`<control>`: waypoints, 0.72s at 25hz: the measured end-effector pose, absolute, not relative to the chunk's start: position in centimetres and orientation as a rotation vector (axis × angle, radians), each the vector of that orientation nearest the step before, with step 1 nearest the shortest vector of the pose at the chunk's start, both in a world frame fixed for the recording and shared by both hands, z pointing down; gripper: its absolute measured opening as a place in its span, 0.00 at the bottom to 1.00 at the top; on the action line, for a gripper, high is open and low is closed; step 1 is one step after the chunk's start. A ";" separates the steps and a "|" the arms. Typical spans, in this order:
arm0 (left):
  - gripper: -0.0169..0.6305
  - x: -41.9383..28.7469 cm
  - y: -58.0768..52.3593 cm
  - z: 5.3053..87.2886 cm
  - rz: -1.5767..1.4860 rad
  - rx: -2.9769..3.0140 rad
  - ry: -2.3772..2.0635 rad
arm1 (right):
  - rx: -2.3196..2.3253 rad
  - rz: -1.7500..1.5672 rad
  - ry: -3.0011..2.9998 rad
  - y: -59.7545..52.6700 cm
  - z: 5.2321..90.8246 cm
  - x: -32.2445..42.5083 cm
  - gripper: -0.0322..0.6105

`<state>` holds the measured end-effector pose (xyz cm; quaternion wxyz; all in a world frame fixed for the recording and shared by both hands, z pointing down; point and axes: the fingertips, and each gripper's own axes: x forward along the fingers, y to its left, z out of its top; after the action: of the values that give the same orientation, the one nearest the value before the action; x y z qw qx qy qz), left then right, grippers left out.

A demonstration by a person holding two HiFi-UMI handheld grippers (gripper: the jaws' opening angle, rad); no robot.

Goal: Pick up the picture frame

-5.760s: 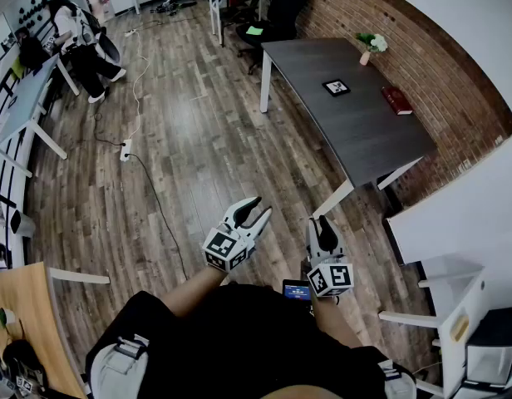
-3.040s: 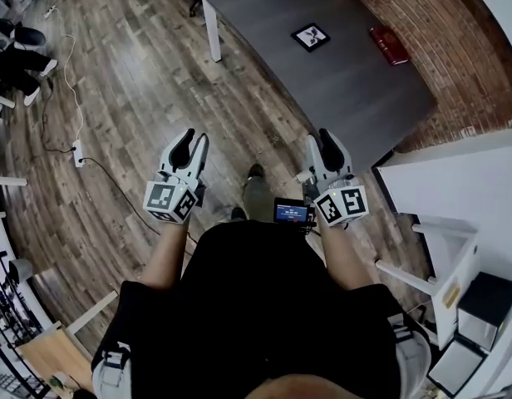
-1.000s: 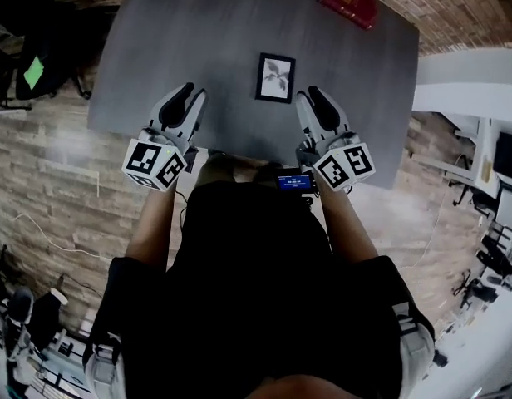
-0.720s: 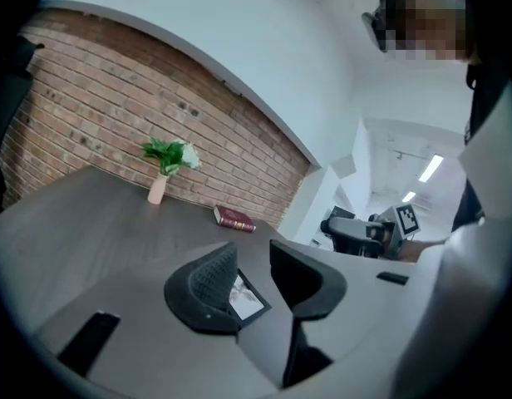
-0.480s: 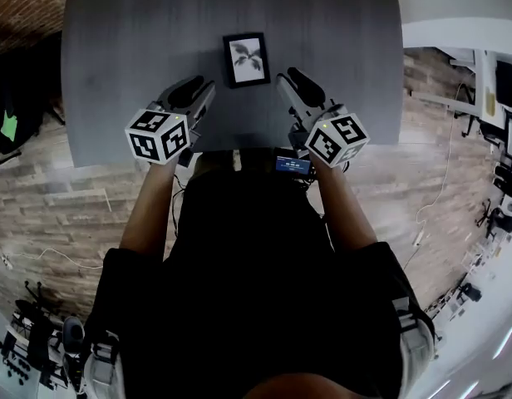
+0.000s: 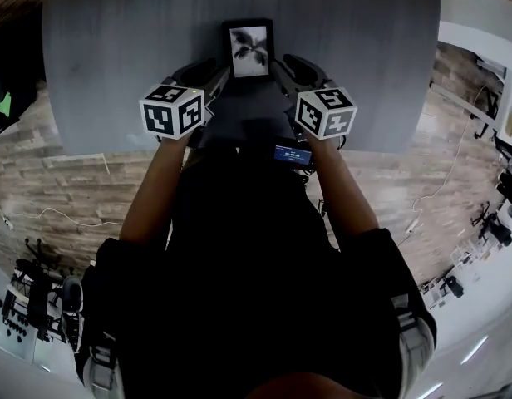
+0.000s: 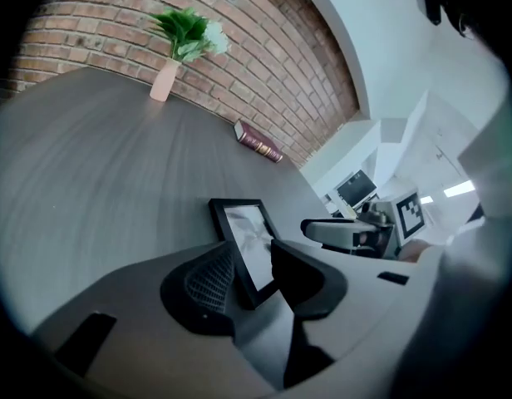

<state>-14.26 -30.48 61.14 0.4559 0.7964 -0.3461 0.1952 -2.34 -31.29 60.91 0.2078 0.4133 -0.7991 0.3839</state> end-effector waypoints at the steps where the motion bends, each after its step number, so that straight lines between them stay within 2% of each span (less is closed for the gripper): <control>1: 0.21 -14.1 -30.6 62.0 0.494 1.950 -0.853 | 1.135 1.069 -2.212 -31.4 61.7 -2.6 0.25; 10: 0.22 -12.9 -31.1 65.9 0.611 1.856 -0.853 | 1.063 1.039 -2.122 -32.2 65.0 -2.8 0.25; 18: 0.18 -13.7 -31.1 66.7 0.697 1.834 -0.892 | 0.981 1.035 -2.085 -31.9 66.4 -4.3 0.24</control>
<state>-13.67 -31.13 66.70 0.4735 0.7496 -0.3644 0.2848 -4.32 -31.90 66.35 0.3032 0.3701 -0.7865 0.3905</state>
